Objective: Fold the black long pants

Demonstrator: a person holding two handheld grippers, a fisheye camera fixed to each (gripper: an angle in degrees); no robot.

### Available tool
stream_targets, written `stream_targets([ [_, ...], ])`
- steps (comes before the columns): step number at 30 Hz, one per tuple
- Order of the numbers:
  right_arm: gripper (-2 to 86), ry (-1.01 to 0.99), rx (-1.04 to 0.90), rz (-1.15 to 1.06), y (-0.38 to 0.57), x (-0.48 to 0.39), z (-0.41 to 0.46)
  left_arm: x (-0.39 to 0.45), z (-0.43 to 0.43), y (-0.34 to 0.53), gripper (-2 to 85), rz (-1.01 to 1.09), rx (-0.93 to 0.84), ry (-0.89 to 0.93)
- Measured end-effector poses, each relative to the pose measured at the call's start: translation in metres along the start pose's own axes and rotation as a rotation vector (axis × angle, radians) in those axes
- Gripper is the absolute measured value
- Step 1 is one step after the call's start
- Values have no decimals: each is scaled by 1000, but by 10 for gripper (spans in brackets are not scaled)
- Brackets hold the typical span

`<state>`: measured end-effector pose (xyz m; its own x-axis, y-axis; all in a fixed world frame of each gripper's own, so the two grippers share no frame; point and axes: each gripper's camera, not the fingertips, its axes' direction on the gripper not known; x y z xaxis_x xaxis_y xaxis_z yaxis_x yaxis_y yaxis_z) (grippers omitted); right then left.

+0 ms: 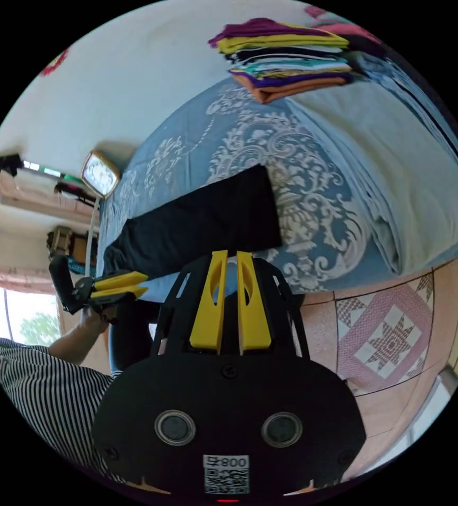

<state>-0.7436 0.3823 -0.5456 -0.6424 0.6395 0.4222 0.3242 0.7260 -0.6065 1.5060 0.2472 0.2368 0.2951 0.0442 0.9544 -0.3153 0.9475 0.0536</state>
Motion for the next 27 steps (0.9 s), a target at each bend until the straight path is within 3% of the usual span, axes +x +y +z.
stream_targets([
  [9, 75, -94, 29, 97, 51, 105, 28, 91, 5, -225, 76, 159, -111, -95],
  [19, 83, 108, 24, -36, 44, 131, 56, 109, 9, -465, 76, 241, -200, -169],
  [27, 85, 115, -25, -43, 47, 150, 83, 121, 54, -606, 84, 345, -336, -171],
])
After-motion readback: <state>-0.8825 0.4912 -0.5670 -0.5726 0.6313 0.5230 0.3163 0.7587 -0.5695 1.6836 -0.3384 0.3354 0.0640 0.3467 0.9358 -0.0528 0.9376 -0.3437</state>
